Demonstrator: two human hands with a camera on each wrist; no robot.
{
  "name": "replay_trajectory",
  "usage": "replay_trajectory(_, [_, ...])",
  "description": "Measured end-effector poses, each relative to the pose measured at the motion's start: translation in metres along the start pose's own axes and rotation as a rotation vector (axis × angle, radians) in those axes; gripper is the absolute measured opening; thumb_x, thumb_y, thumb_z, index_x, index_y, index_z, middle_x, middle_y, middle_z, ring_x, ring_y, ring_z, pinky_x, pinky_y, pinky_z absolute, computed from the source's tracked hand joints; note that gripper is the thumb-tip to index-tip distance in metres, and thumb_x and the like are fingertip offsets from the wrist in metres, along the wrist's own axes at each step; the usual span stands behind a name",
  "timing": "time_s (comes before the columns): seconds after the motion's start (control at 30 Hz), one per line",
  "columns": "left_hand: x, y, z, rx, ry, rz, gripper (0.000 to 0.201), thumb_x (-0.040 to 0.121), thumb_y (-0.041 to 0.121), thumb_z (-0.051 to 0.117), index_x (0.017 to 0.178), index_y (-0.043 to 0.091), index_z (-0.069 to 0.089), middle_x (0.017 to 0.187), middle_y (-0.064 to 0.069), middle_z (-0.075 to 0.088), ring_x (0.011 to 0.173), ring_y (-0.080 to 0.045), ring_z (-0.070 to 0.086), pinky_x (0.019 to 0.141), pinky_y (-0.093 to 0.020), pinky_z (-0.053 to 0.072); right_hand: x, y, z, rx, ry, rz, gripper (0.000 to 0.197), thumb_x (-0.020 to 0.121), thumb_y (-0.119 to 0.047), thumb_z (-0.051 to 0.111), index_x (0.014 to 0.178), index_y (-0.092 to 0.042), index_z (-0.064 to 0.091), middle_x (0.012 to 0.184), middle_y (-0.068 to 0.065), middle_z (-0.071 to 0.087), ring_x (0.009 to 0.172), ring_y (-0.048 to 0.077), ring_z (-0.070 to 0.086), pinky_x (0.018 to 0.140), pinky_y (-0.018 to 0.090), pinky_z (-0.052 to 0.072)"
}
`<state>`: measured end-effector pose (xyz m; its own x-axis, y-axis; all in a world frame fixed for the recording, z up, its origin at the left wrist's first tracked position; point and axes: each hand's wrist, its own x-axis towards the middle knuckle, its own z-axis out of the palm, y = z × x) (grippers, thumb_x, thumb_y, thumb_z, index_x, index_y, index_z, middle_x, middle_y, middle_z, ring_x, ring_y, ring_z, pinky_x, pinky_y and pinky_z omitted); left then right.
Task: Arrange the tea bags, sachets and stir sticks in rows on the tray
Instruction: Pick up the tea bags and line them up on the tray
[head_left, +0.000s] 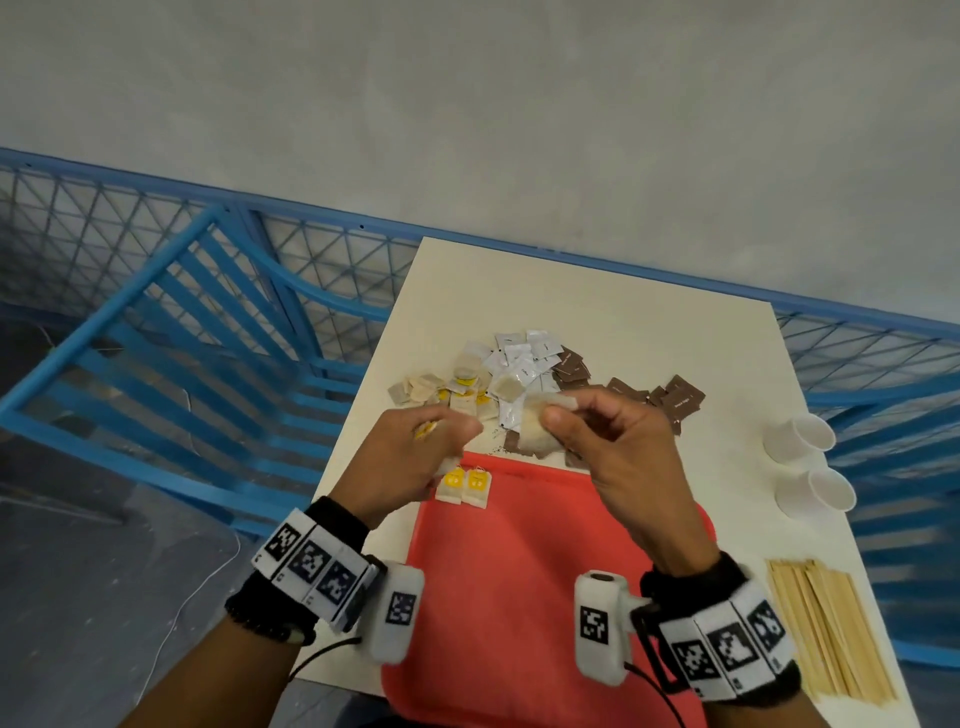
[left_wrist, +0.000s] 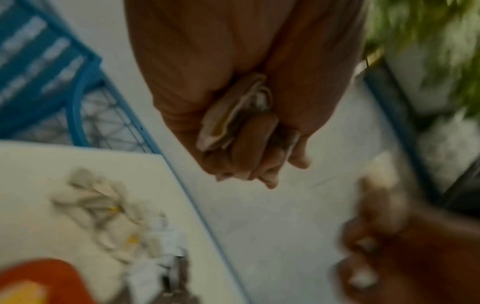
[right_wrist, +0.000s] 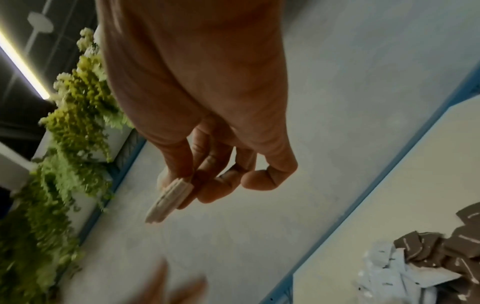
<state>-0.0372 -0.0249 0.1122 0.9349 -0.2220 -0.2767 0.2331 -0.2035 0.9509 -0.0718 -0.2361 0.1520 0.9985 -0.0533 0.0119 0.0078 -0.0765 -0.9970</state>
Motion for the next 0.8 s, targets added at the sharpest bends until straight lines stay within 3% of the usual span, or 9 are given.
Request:
replay_trajectory(0.07, [-0.006,0.021,0.005,-0.098,-0.071,0.09,0.021,0.084,0.037,0.074,0.089,0.017,0.074,0.061,-0.002,0.051,0.046,-0.011,0.038,0.041,-0.019,0.029,0.003,0.006,0.009,-0.044,-0.008,-0.009,0.009,0.082,-0.02,0.073,0.09,-0.018,0.075,0.081,-0.002,0.075,0.07,0.005,0.065,0.065,0.018,0.05])
replay_trajectory(0.13, [-0.005,0.033,0.009,-0.055,-0.071,0.202,0.011,0.084,0.026,0.076,0.081,0.017,0.07,0.055,0.012,0.054,0.043,-0.003,0.042,0.041,-0.013,0.032,0.006,0.009,0.015,-0.033,0.002,-0.021,0.015,0.079,-0.028,0.074,0.091,-0.018,0.074,0.085,0.004,0.075,0.076,0.015,0.067,0.073,0.032,0.055])
replay_trajectory(0.2, [0.001,0.033,0.008,-0.064,-0.043,0.238,0.012,0.085,0.02,0.075,0.077,0.017,0.068,0.051,0.016,0.054,0.042,-0.001,0.043,0.041,-0.012,0.034,0.008,0.007,0.017,-0.015,0.011,-0.013,0.022,0.08,-0.032,0.073,0.095,-0.015,0.073,0.087,0.006,0.075,0.079,0.021,0.069,0.077,0.039,0.056])
replay_trajectory(0.3, [0.006,0.024,0.004,-0.161,-0.03,0.197,0.013,0.083,0.023,0.076,0.075,0.017,0.069,0.051,0.005,0.048,0.042,-0.01,0.037,0.039,-0.017,0.031,0.008,0.007,0.019,-0.081,-0.051,0.01,0.018,0.084,-0.033,0.072,0.092,-0.018,0.075,0.086,0.001,0.076,0.081,0.02,0.069,0.078,0.034,0.053])
replay_trajectory(0.37, [0.008,0.016,0.004,-0.178,-0.023,0.147,0.011,0.083,0.024,0.077,0.076,0.018,0.07,0.052,0.0,0.046,0.042,-0.011,0.036,0.039,-0.018,0.03,0.009,0.015,0.021,-0.089,-0.065,0.02,0.013,0.085,-0.027,0.073,0.088,-0.015,0.076,0.082,0.002,0.075,0.074,0.023,0.065,0.073,0.031,0.051])
replay_trajectory(0.47, [0.009,-0.001,0.004,-0.18,0.011,0.058,0.012,0.087,0.024,0.075,0.087,0.013,0.072,0.055,-0.003,0.046,0.043,-0.011,0.035,0.039,-0.018,0.028,0.015,0.056,0.02,-0.115,-0.001,0.133,0.012,0.087,-0.022,0.074,0.082,-0.011,0.075,0.066,-0.004,0.065,0.057,0.004,0.051,0.058,0.016,0.04])
replay_trajectory(0.6, [0.0,-0.039,-0.005,-0.194,0.078,-0.115,0.023,0.089,0.031,0.072,0.089,0.008,0.069,0.06,-0.006,0.046,0.046,-0.012,0.035,0.041,-0.018,0.026,0.03,0.147,0.016,-0.344,-0.016,0.423,0.02,0.088,-0.02,0.074,0.07,-0.012,0.071,0.058,-0.007,0.056,0.054,0.005,0.044,0.057,0.02,0.036])
replay_trajectory(0.67, [-0.009,-0.057,-0.009,-0.207,0.074,-0.186,0.035,0.089,0.039,0.069,0.092,0.004,0.068,0.062,-0.007,0.044,0.047,-0.015,0.035,0.043,-0.02,0.024,0.035,0.182,0.021,-0.434,-0.064,0.54,0.023,0.088,-0.02,0.073,0.066,-0.017,0.069,0.059,-0.009,0.057,0.054,0.003,0.045,0.053,0.015,0.036])
replay_trajectory(0.8, [-0.028,-0.08,-0.014,-0.263,0.062,-0.257,0.044,0.085,0.05,0.064,0.094,0.007,0.069,0.067,-0.007,0.05,0.049,-0.015,0.038,0.045,-0.021,0.024,0.046,0.213,0.031,-0.517,-0.03,0.622,0.029,0.083,-0.021,0.077,0.057,-0.021,0.064,0.058,-0.008,0.058,0.057,0.006,0.05,0.057,0.02,0.041])
